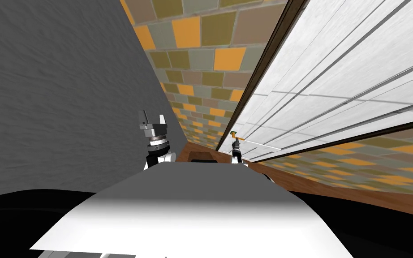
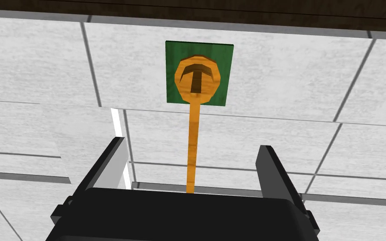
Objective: Pull the door open
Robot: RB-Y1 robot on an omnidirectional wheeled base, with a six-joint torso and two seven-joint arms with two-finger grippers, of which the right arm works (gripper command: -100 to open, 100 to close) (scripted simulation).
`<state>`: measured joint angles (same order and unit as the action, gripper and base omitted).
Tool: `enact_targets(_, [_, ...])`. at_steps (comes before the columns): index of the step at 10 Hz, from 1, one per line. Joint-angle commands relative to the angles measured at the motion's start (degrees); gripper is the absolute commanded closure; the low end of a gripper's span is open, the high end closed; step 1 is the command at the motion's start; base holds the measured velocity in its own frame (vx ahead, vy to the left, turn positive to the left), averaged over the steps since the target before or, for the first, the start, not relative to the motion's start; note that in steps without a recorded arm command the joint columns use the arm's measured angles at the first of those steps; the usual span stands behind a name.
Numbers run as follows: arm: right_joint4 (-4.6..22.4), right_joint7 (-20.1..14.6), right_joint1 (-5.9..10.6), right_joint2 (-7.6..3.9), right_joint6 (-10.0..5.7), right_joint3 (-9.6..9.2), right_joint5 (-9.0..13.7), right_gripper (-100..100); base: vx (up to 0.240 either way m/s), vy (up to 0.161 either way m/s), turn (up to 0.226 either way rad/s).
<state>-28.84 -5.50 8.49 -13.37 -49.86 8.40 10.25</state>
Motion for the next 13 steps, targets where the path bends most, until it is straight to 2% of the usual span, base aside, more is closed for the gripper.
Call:
enact_targets(1, [-0.4, -1.4, -1.16, -1.35, -0.09, 0.32, 0.3, -100, 0.167, -0.007, 0.144])
enact_targets(3, [-0.1, -2.5, -1.87, -2.6, -0.52, 0.69, 0.6, -100, 0.181, -0.031, 0.071])
enact_targets(4, [-0.5, -2.4, -1.86, -2.55, -0.12, 0.53, 0.5, -100, 0.087, -0.014, 0.018])
enact_targets(5, [-0.5, -2.4, -1.86, -2.55, -0.12, 0.53, 0.5, 100, -0.013, 0.0, -0.013])
enact_targets(10, [-0.5, -2.4, -1.86, -2.55, -0.12, 0.53, 0.5, 100, -0.016, 0.002, 0.001])
enact_targets(13, [-0.7, -4.0, -2.57, -3.32, -0.8, -0.88, -0.3, 100, -0.15, -0.033, 0.094])
